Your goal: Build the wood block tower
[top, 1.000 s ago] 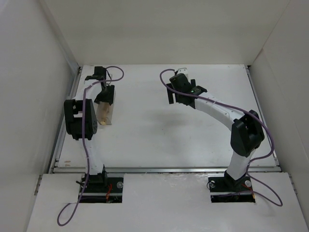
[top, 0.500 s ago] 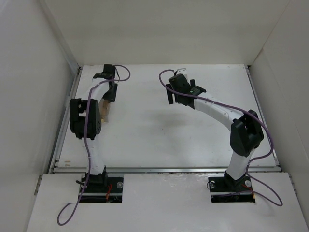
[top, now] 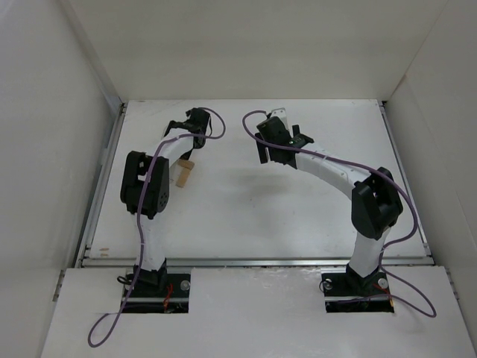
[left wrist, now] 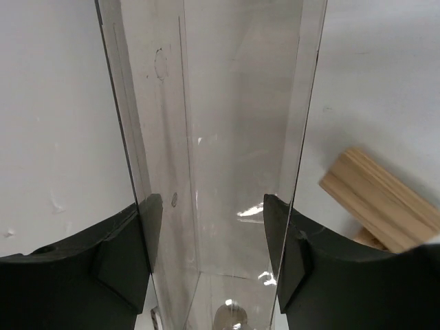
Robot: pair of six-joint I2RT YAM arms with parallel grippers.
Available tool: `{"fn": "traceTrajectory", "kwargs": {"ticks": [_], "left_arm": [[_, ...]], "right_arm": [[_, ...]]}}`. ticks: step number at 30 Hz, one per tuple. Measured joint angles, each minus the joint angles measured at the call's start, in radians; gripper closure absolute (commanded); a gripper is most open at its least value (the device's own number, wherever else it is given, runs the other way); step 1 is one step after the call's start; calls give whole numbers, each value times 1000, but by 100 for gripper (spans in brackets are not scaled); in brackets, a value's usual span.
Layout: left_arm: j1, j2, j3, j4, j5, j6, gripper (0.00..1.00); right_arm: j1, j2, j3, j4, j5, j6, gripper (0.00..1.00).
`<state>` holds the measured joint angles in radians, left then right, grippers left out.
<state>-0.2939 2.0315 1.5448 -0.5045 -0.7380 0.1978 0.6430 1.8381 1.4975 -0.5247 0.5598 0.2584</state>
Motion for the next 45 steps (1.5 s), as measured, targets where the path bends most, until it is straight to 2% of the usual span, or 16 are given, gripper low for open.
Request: {"fn": "traceTrajectory", "kwargs": {"ticks": [6, 9, 11, 14, 19, 22, 25, 27, 31, 34, 36, 38, 45], "left_arm": [[-35, 0, 5, -9, -4, 3, 100], [-37, 0, 35, -51, 79, -19, 100], [0, 0, 66, -79, 167, -41, 100], [128, -5, 96, -89, 344, -66, 100], [415, -16, 86, -101, 624, -54, 100], [509, -17, 69, -124, 782, 3, 99], [523, -13, 62, -166, 973, 74, 84], [524, -2, 66, -184, 1092, 113, 78], [570, 71, 127, -218, 1284, 137, 77], [658, 147, 177, -233, 1371, 130, 67], [713, 205, 207, -239, 1410, 119, 59], [751, 219, 222, -261, 1429, 114, 57], [726, 217, 238, -283, 1390, 108, 48]], "right_arm": [[0, 1, 1, -4, 11, 3, 0], [0, 1, 1, -9, 9, 6, 0], [0, 0, 2, -8, -7, 6, 0], [0, -3, 0, 2, -76, -2, 0], [0, -22, 0, 47, -251, -20, 0], [1, -9, 27, 69, -360, -27, 0], [14, 79, 165, 69, -431, -31, 0], [33, 177, 303, 87, -449, -36, 0], [92, 412, 630, 56, -443, -58, 0], [141, 579, 838, 37, -426, -80, 2], [166, 636, 874, 34, -431, -83, 3], [186, 667, 874, 14, -442, -74, 6], [212, 709, 885, 12, -448, -2, 8]]}}
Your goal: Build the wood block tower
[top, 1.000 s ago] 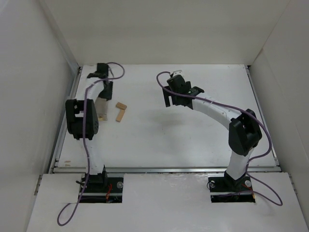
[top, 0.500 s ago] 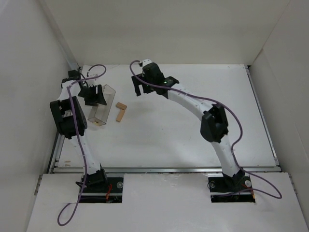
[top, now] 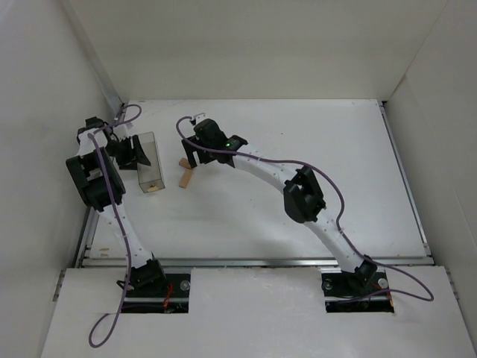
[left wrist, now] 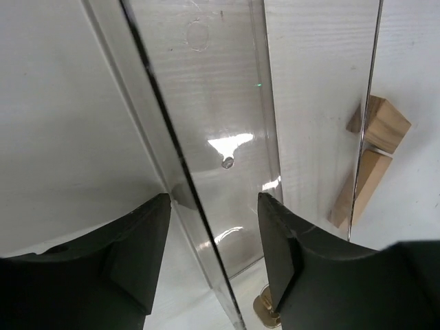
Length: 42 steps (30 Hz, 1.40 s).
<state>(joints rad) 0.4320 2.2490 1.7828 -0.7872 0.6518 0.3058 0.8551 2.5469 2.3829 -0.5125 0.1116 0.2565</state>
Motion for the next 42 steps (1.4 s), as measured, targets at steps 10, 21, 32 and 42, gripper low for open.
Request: {"fn": "traceTrajectory", "kwargs": {"ticks": [10, 21, 32, 42], "left_arm": [[-56, -52, 16, 24, -184, 14, 37], [-151, -383, 76, 80, -235, 68, 22], [-576, -188, -9, 62, -399, 18, 0], [-613, -117, -56, 80, -567, -76, 0]], "right_arm": [[-5, 3, -10, 34, 8, 181, 8], [-233, -489, -528, 91, 48, 323, 5], [-372, -825, -822, 118, 115, 362, 5], [-391, -830, -912, 94, 121, 370, 5]]}}
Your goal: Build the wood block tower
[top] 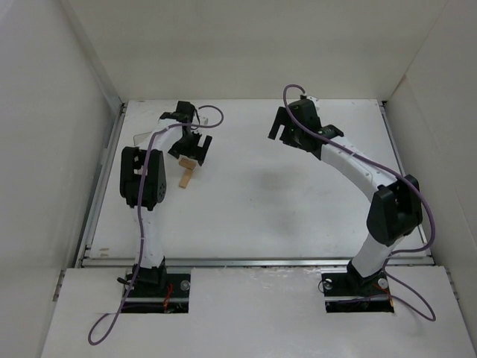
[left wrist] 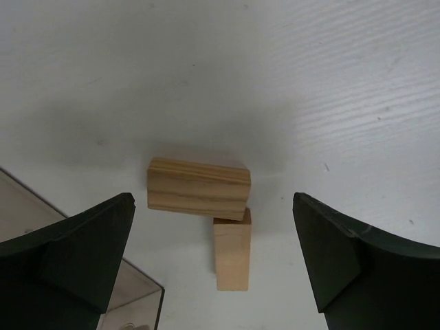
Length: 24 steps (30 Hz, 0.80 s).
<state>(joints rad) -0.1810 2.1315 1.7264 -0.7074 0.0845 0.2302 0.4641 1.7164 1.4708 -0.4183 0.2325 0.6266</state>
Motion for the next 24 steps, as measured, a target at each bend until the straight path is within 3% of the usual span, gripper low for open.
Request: {"fn": "traceTrajectory", "kwargs": {"ticks": [6, 10, 17, 19, 20, 24], "left_arm": [[0, 11, -4, 24, -79, -36, 1], [0, 17, -13, 31, -90, -45, 12], [0, 42, -18, 30, -45, -48, 37], [0, 44, -18, 30, -30, -50, 50], [0, 44, -18, 30, -27, -50, 64], [-5, 46, -14, 27, -10, -40, 79]], "right_arm": [[0, -1, 0, 0, 0, 0, 5], [0, -1, 0, 0, 0, 0, 5], [0, -1, 0, -1, 5, 0, 5], [0, -4, -4, 0, 11, 0, 5], [0, -8, -10, 0, 13, 0, 5], [0, -23, -29, -4, 25, 2, 5]]}}
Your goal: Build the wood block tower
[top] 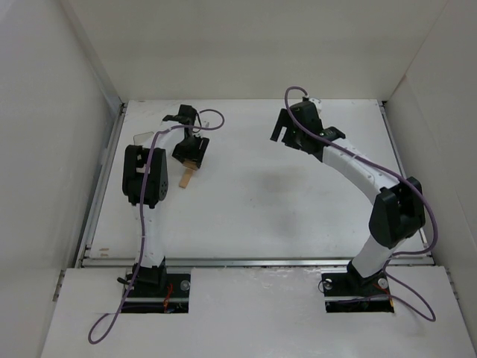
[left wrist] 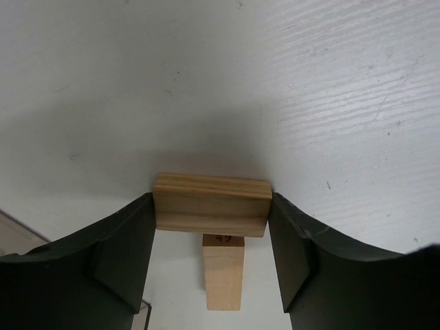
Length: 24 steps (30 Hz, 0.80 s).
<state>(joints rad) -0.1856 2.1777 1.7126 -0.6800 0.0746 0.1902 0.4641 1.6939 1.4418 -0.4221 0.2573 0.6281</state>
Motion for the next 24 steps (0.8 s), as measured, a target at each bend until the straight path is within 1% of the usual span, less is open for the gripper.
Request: {"fn": "traceTrajectory", "kwargs": {"ticks": [2, 4, 7, 8, 12, 13, 14, 15, 16, 20, 24], "left_arm": [[-2, 1, 5, -4, 18, 16, 82], [-18, 1, 7, -5, 42, 35, 82], [-80, 1, 10, -6, 73, 65, 82], [-112, 2, 11, -5, 81, 75, 79], [-248, 27, 48, -5, 111, 99, 60], [-280, 37, 64, -5, 125, 105, 43], [-307, 46, 77, -3, 140, 110, 30], [-327, 51, 87, -2, 151, 117, 12], [-343, 56, 93, -1, 163, 122, 0], [-365, 53, 100, -4, 179, 126, 0], [-339, 39, 92, -12, 118, 87, 0]], "right_arm": [[0, -7, -5, -1, 6, 1, 5], [-1, -14, -8, 0, 10, 1, 5], [-7, -29, -18, -3, 20, 2, 5], [-11, -33, -19, -6, 25, 4, 5], [-35, -61, -42, -11, 42, 22, 5], [-45, -73, -52, -11, 47, 27, 5], [-56, -85, -64, -13, 53, 32, 4], [-68, -101, -79, -16, 59, 37, 4], [-77, -116, -90, -19, 63, 42, 4], [-103, -153, -111, -23, 77, 50, 4], [-104, -163, -115, -23, 80, 54, 4]]}}
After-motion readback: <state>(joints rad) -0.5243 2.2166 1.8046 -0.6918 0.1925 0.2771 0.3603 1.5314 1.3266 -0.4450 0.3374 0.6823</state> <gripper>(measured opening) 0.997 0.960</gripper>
